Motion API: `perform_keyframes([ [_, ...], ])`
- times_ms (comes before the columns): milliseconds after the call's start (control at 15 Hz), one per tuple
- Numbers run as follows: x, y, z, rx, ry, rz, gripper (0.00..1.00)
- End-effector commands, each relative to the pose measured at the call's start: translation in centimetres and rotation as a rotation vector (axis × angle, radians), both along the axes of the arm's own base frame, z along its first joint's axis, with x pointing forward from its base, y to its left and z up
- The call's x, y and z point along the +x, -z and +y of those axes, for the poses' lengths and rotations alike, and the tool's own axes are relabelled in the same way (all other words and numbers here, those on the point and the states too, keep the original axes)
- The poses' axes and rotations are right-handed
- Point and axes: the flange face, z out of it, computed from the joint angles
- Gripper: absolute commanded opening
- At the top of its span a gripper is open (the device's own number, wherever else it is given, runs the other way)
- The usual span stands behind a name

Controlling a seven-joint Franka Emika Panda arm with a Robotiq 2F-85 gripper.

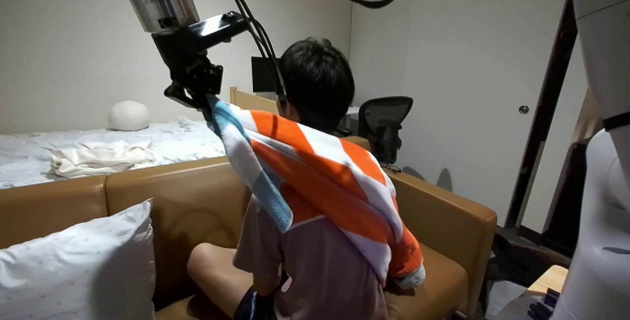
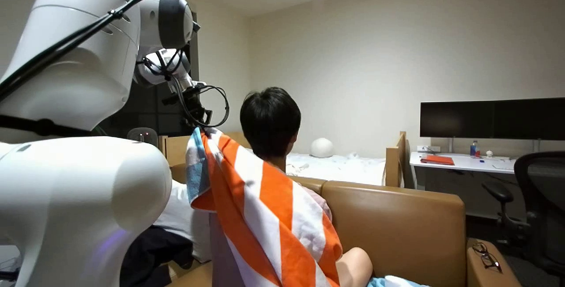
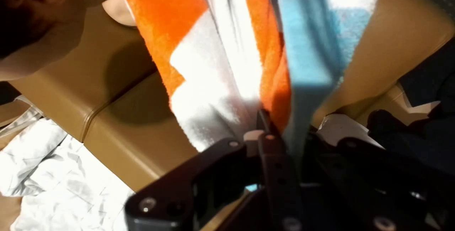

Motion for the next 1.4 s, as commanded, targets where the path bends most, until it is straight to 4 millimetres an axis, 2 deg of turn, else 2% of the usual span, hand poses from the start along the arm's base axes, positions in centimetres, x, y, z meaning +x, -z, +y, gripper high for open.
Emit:
perform_keyframes([
  [0,0.7,-1.2,1.5,-0.003,0.038,-0.018,0.02],
  [400,1.2,-1.6,2.1,-0.015,0.048,0.001,0.02],
  [467,0.9,-0.4,1.0,-0.034,0.052,0.029,0.07],
  [800,1.2,-0.3,1.2,-0.035,0.054,0.026,0.07],
  [867,1.2,-0.3,1.2,-0.035,0.054,0.026,0.02],
  [1333,1.4,0.4,0.7,-0.057,0.179,0.027,0.02],
])
